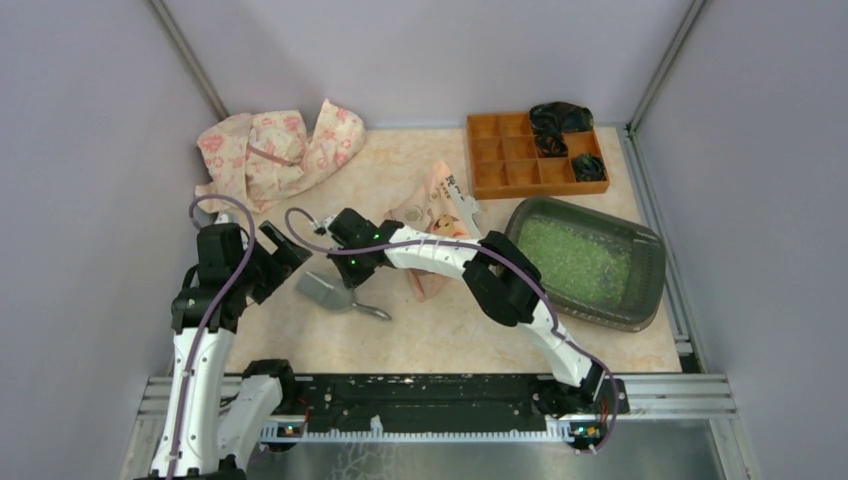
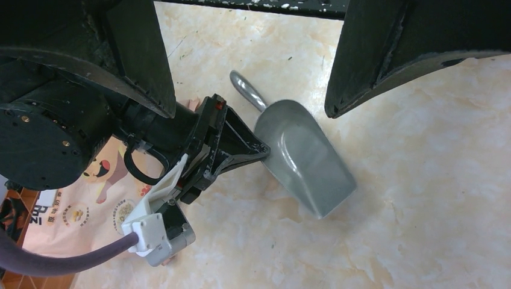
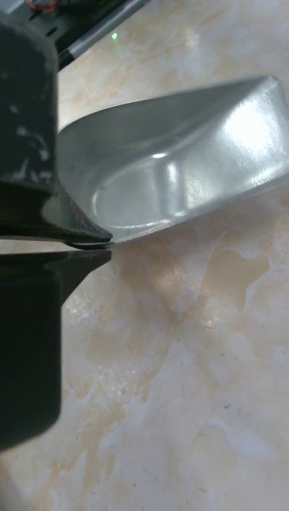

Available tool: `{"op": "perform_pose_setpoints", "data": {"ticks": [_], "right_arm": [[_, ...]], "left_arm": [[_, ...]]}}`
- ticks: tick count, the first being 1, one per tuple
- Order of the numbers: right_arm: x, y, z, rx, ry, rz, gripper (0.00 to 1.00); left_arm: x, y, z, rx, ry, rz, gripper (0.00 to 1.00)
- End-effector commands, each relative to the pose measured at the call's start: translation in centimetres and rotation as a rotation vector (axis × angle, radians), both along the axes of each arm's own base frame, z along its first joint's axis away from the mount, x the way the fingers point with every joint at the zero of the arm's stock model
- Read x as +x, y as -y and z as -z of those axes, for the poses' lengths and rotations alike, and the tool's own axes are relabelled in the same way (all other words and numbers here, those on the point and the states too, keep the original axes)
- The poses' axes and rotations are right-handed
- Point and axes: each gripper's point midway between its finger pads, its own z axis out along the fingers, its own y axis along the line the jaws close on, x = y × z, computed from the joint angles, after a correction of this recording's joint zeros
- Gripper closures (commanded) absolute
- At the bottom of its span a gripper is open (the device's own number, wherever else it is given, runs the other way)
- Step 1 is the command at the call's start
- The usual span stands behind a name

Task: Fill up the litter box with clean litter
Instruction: Move the spatula to the center of the board.

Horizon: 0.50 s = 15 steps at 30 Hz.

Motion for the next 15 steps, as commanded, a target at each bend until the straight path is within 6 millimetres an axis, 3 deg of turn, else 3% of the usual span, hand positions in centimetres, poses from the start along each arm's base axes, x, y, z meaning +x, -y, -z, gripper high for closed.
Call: {"op": "perform_pose_setpoints", "data": {"ticks": [1, 7, 15], "right_arm": [[-0.3, -1.7, -1.1, 0.046, 0.011, -0.038, 1.00], [2.6, 1.1, -0.9, -0.007, 0.090, 0.111, 1.00], [8.7, 8.4, -2.9, -0.003, 0.135, 0.399, 1.00]], "left_arm": [[0.4, -0.2, -1.4, 0.016, 0.051, 0.004, 0.01], [1.0, 0.1, -2.0, 0.005, 0.071, 0.021, 0.01], [2.4, 1.0, -3.2, -0.021, 0.132, 0.073, 0.01]]}}
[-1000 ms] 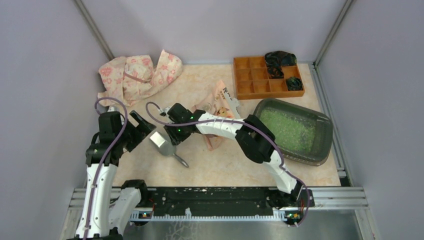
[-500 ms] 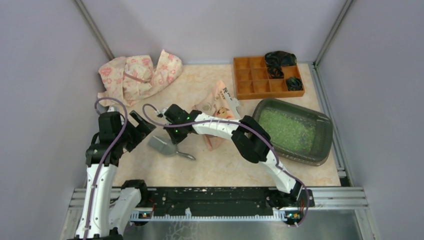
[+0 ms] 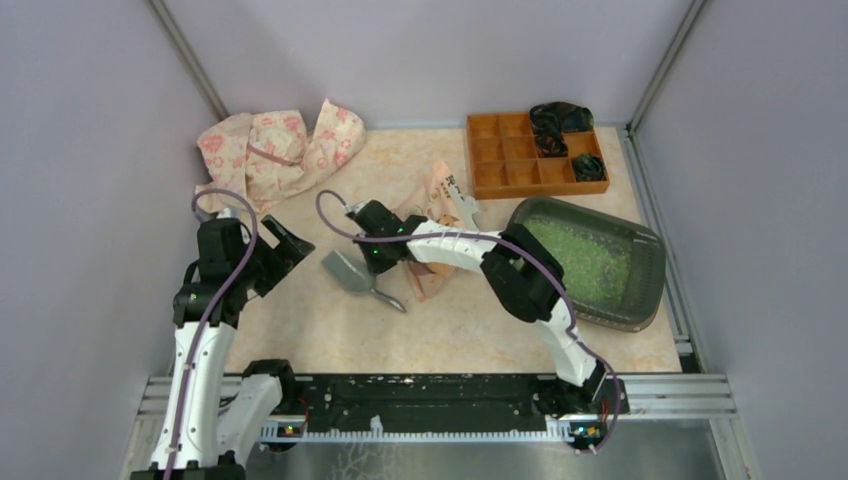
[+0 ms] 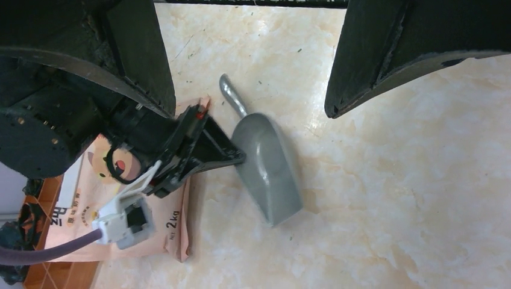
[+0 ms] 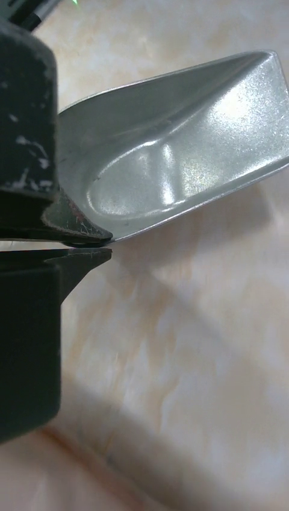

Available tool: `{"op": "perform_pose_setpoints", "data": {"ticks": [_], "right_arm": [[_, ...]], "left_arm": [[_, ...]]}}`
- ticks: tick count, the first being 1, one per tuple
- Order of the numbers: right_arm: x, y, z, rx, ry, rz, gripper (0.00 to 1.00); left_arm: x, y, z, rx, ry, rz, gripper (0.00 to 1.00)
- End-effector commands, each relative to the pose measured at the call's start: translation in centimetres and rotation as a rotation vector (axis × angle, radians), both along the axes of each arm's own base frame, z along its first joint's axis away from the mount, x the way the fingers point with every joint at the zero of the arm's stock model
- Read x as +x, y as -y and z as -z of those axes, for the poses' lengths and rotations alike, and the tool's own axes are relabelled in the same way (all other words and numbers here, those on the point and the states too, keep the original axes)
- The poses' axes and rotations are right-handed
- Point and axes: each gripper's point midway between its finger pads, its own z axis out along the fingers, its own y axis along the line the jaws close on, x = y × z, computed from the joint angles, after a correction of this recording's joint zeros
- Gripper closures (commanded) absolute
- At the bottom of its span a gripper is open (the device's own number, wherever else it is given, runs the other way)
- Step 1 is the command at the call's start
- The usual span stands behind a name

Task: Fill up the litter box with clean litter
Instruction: Move the spatula to the center of the board, then reset both arms

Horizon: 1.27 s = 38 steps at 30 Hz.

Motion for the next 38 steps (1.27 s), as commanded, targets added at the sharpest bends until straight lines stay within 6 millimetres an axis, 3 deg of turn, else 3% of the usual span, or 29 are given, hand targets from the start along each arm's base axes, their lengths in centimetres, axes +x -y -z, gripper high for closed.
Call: {"op": "perform_pose_setpoints", "data": {"ticks": [1, 5, 11, 13, 16, 20, 25, 28, 31, 34, 38], "right_arm": [[6.2, 5.3, -3.5, 0.002, 0.118, 0.234, 1.00], [7.7, 7.0, -4.9, 0.001, 0.156, 0.290, 1.00], [6.8, 6.2, -7.3, 0.095, 0.151, 0.204, 0.62], [6.3, 6.7, -9.2, 0.134, 0.171, 0.195, 0.56], [5.8, 8.3, -13.9, 0.192, 0.215, 0.211, 0.53], [4.5, 13.0, -19.3, 0.194, 0.320, 0.291, 0.50], [1.8, 21.1, -23.8, 0.172, 0.460, 0.428, 0.43], [-0.2, 25.4, -26.3, 0.193, 0.530, 0.519, 0.34], [-2.0, 29.0, -29.7, 0.261, 0.613, 0.594, 0.19], [-3.5, 32.1, -32.8, 0.314, 0.700, 0.652, 0.16], [-3.7, 34.2, -33.2, 0.247, 0.739, 0.697, 0.14]], "left_arm": [[1.6, 0.7, -2.9, -0.008, 0.116, 0.059, 0.01], [2.7, 1.6, -3.5, -0.027, 0.154, 0.112, 0.01], [5.3, 2.1, -4.6, -0.005, 0.211, 0.186, 0.01], [6.1, 2.2, -5.6, 0.005, 0.250, 0.200, 0.01], [7.3, 1.8, -7.5, 0.039, 0.318, 0.196, 0.01], [8.7, 1.1, -11.1, 0.112, 0.425, 0.193, 0.01], [9.4, 0.1, -16.0, 0.219, 0.535, 0.182, 0.01], [9.4, 0.2, -18.5, 0.250, 0.594, 0.204, 0.01], [9.3, 0.4, -20.0, 0.256, 0.606, 0.223, 0.01], [8.9, 0.8, -20.9, 0.252, 0.628, 0.239, 0.01], [8.9, 0.9, -20.5, 0.245, 0.632, 0.242, 0.01]]}}
